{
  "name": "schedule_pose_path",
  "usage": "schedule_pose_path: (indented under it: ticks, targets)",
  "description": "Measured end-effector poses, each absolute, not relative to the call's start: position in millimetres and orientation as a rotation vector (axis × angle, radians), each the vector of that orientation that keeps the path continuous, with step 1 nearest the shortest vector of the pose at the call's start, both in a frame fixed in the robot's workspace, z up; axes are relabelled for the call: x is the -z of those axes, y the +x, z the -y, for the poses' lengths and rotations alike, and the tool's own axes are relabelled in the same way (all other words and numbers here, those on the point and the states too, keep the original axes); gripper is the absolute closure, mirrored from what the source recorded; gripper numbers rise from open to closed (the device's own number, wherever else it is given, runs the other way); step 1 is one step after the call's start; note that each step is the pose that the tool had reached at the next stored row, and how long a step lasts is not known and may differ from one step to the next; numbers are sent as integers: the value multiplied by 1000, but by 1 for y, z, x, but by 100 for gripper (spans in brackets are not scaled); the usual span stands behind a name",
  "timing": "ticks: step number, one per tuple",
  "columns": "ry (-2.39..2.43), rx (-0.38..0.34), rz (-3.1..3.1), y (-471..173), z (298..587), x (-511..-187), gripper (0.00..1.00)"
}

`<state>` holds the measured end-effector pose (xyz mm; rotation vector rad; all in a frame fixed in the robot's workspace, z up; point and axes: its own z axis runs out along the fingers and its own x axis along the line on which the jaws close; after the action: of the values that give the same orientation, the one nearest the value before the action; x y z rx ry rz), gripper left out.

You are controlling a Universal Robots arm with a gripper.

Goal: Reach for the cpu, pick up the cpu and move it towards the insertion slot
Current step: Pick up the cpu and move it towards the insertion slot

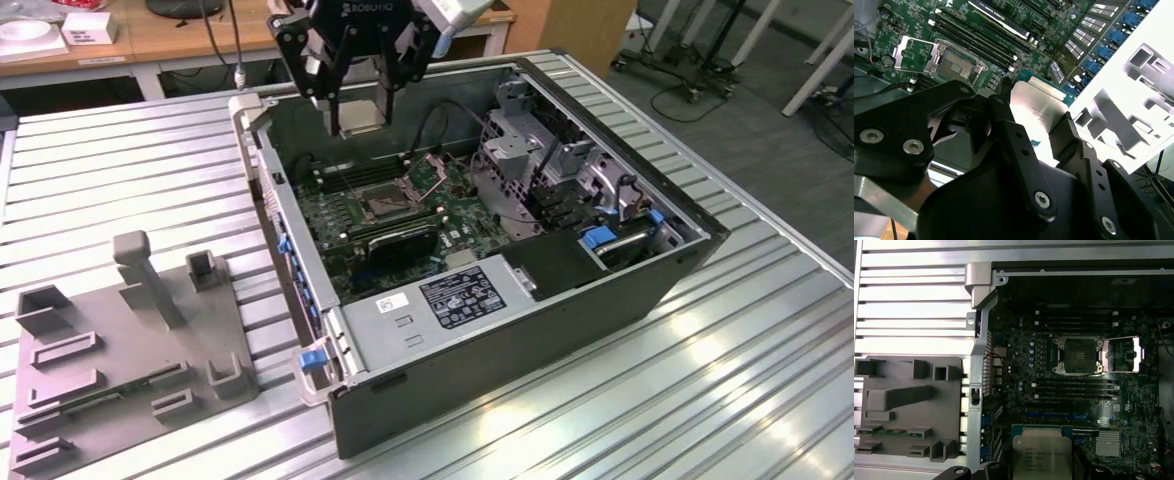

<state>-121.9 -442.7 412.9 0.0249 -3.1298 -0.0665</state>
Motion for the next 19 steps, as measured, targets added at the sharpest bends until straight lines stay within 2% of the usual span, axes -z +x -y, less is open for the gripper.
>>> schedule_pose_path:
  ticks: [19]
  targets:
    - [25,66,3130,-111,442,-413,45]
